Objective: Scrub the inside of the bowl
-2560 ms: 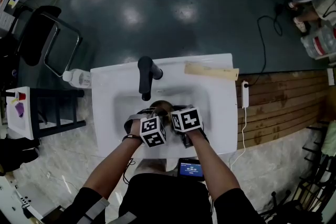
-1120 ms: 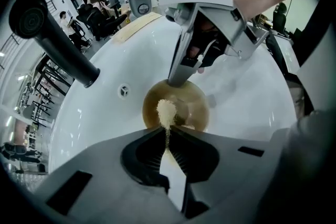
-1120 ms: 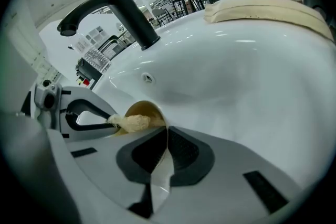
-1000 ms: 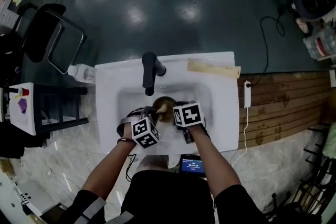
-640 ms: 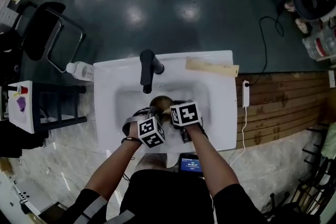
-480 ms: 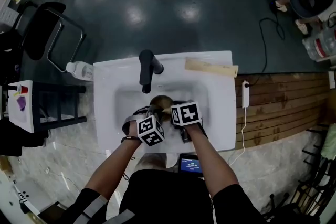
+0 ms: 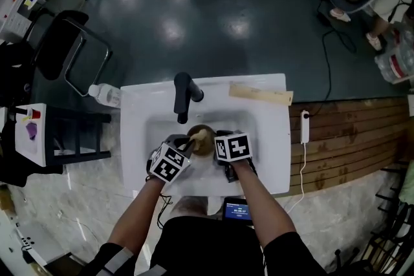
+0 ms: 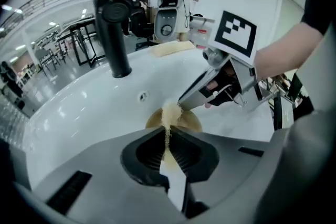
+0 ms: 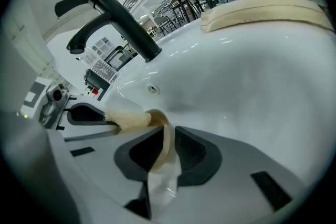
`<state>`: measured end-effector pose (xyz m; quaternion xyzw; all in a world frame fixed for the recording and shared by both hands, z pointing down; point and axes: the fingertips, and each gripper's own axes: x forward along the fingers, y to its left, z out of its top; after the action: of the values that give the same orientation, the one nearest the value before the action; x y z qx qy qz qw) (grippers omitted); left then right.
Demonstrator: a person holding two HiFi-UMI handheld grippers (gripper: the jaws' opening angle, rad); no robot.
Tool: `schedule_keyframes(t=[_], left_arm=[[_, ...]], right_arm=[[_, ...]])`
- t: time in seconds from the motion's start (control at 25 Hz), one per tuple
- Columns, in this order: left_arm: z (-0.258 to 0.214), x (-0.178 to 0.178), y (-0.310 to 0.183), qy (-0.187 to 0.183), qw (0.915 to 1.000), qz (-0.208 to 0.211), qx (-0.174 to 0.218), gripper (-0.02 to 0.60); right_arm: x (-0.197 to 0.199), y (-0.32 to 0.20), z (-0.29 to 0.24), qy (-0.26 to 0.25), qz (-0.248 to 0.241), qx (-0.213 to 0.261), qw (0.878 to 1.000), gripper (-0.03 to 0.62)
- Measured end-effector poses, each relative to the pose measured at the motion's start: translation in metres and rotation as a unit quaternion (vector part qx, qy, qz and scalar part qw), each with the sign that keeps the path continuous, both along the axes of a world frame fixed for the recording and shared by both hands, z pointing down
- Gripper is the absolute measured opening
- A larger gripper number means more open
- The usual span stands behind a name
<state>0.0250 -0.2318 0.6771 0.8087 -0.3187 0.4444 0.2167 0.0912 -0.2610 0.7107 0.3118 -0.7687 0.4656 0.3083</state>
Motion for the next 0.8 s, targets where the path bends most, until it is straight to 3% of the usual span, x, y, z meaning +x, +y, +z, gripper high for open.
schedule_keyframes(t=[0.08, 0.2, 0.44, 0.56, 0.72, 0.8], left_arm=[[-0.011, -0.010, -0.002, 0.017, 0.9991, -0.038, 0.003, 0.017], [-0.028, -0.022, -0.004, 0.054, 0.9947, -0.086, 0.017, 0.017], [-0.066, -0.032, 0.008, 0.158, 0.9740, -0.158, 0.039, 0.017], [-0.084, -0.033, 0.022, 0.200, 0.9639, -0.169, 0.052, 0.017], [-0.104, -0.029, 0.036, 0.232, 0.9578, -0.154, 0.072, 0.017], [-0.114, -0.028, 0.042, 0.246, 0.9546, -0.145, 0.084, 0.017]], right_arm=[[0.000, -0.003, -0.003, -0.007, -0.004, 0.006, 1.000, 0.084], [0.005, -0.008, -0.012, -0.016, -0.003, 0.020, 1.000, 0.106], [0.016, -0.011, -0.044, -0.033, -0.016, 0.063, 0.997, 0.106], [0.020, -0.004, -0.068, -0.039, -0.030, 0.097, 0.994, 0.104], [0.020, 0.014, -0.101, -0.033, -0.072, 0.156, 0.985, 0.097], [0.021, 0.022, -0.115, -0.016, -0.083, 0.192, 0.978, 0.028]])
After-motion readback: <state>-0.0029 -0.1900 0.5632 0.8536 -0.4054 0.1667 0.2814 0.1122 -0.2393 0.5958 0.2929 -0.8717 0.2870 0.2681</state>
